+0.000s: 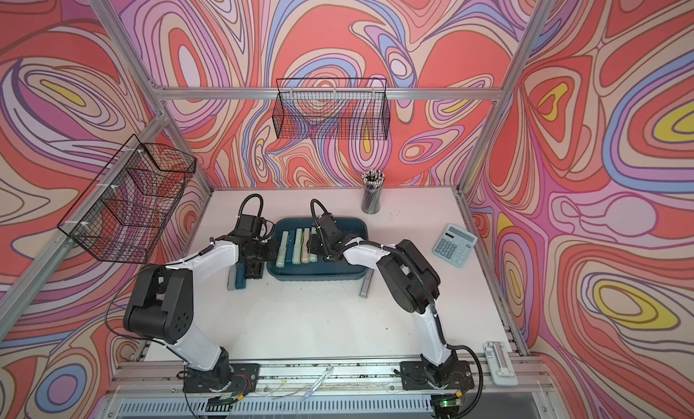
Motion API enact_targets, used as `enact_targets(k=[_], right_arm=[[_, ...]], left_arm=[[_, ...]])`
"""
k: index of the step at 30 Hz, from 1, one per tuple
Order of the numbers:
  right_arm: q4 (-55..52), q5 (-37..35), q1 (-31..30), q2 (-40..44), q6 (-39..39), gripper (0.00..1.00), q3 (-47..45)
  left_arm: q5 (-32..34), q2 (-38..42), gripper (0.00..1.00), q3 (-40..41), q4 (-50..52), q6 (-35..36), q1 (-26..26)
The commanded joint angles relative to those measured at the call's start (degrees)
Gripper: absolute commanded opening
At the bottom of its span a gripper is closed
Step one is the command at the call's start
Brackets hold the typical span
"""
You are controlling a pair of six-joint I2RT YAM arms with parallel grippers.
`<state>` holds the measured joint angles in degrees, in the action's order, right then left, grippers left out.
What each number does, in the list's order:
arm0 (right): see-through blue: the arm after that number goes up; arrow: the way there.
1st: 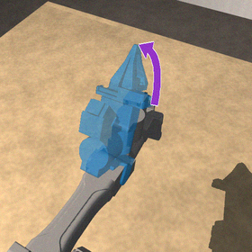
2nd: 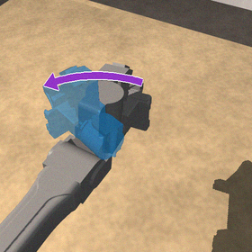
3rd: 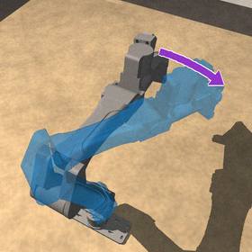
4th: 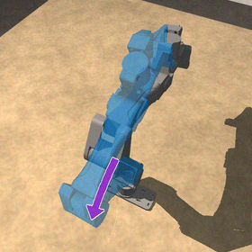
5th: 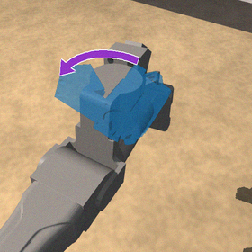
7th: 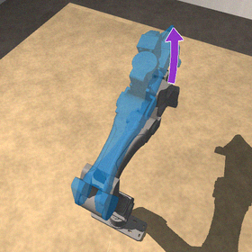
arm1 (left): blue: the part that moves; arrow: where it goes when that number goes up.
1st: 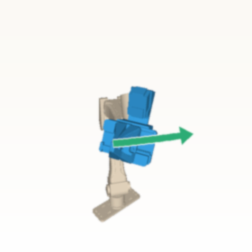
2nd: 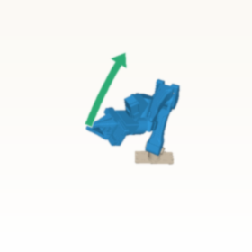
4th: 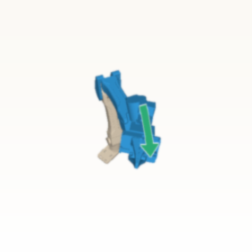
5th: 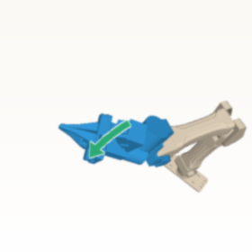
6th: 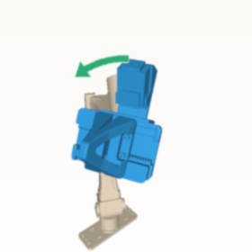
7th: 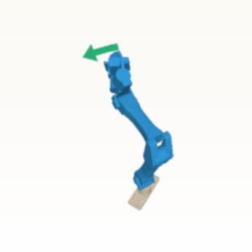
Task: Put the pruning pliers into the storage box
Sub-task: Place the pruning pliers in the storage box.
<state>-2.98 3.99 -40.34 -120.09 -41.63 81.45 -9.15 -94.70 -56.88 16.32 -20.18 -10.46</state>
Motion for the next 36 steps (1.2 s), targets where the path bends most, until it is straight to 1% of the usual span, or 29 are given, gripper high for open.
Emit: enact_targets(k=[1, 10, 14, 18, 23, 30, 33, 36], right_arm=[[0.87, 1.34, -0.36, 1.09, -0.20, 0.46, 0.99], [0.31, 2.50, -0.36, 0.15, -0.14, 0.46, 2.20], [-5.22, -2.06, -0.18, 2.62, 3.66, 0.48, 3.61], [-9.77, -6.82, 0.55, 8.55, 6.34, 0.52, 1.76], [-13.41, -12.74, 1.78, 18.68, 6.34, 0.56, -6.16], [-18.97, -19.79, 3.76, 36.48, 1.45, 0.58, -21.87], [-19.32, -20.17, 3.83, 43.31, 0.20, 0.60, -28.77], [-22.71, -20.60, 3.86, 47.30, -0.08, 0.63, -32.57]], left_arm=[[-2.53, 1.59, 0.00, -0.42, -4.89, -0.95, -0.16], [-2.53, 1.53, 0.00, -0.65, -4.71, -0.92, -0.12], [-2.37, 1.57, 0.00, -0.84, -4.63, -0.78, -0.09], [-1.89, 1.68, 0.00, -0.78, -4.45, -0.60, -0.04], [-1.10, 1.32, 0.00, -0.53, -4.67, -0.35, -0.01], [-1.40, 0.49, 0.00, -1.21, -5.04, -0.54, 0.70], [-0.92, 0.69, 0.00, -0.96, -4.93, -0.47, 0.80], [-0.24, 0.83, 0.00, -0.83, -4.89, -0.33, 1.21]])
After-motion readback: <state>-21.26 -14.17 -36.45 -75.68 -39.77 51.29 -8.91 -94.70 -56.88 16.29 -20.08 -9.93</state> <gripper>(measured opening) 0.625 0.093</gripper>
